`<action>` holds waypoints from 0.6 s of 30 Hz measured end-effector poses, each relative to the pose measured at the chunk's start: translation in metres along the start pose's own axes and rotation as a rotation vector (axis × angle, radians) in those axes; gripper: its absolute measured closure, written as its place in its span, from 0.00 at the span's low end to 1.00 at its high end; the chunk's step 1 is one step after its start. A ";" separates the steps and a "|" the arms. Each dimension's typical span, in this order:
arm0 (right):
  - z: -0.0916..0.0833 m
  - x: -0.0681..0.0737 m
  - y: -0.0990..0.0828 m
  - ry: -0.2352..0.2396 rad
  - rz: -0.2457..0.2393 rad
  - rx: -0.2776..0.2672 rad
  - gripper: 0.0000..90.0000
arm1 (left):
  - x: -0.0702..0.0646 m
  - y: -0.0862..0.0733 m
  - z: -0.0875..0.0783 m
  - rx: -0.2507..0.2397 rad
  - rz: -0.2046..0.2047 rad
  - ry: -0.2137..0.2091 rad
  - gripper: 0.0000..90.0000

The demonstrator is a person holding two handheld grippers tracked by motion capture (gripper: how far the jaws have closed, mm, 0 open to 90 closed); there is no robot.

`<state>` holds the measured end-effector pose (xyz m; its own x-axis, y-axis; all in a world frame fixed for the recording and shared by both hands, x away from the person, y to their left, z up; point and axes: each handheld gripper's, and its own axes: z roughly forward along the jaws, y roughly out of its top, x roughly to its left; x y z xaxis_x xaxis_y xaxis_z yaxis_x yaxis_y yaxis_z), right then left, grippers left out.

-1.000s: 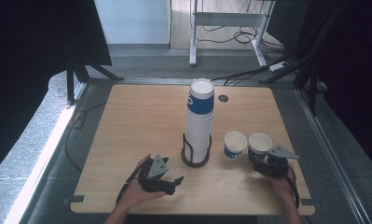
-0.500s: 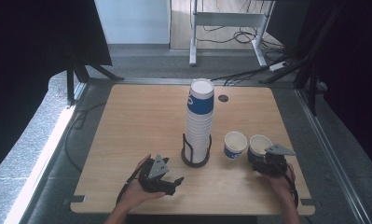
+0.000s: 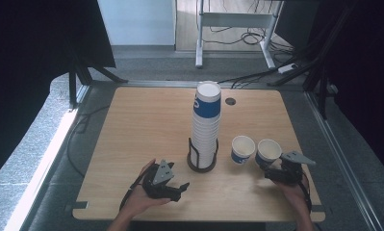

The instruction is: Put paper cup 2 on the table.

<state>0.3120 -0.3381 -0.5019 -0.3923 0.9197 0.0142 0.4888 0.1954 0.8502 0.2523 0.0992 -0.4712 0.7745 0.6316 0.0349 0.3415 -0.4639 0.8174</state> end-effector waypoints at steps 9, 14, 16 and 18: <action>-0.045 0.009 0.016 0.014 0.007 -0.146 0.15 | 0.002 0.000 -0.003 -0.008 -0.005 0.007 0.17; -0.060 0.033 0.030 0.075 -0.089 -0.210 0.18 | 0.001 0.001 -0.003 -0.008 -0.001 0.007 0.17; -0.061 0.041 0.034 0.096 -0.107 -0.215 0.19 | 0.002 0.001 -0.004 -0.009 0.000 0.008 0.17; -0.062 0.051 0.038 0.133 -0.125 -0.221 0.20 | 0.002 0.001 -0.004 -0.013 -0.005 0.009 0.17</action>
<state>0.2625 -0.3046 -0.4365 -0.5448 0.8376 -0.0413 0.2541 0.2118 0.9437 0.2520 0.1029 -0.4682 0.7680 0.6394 0.0359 0.3384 -0.4528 0.8249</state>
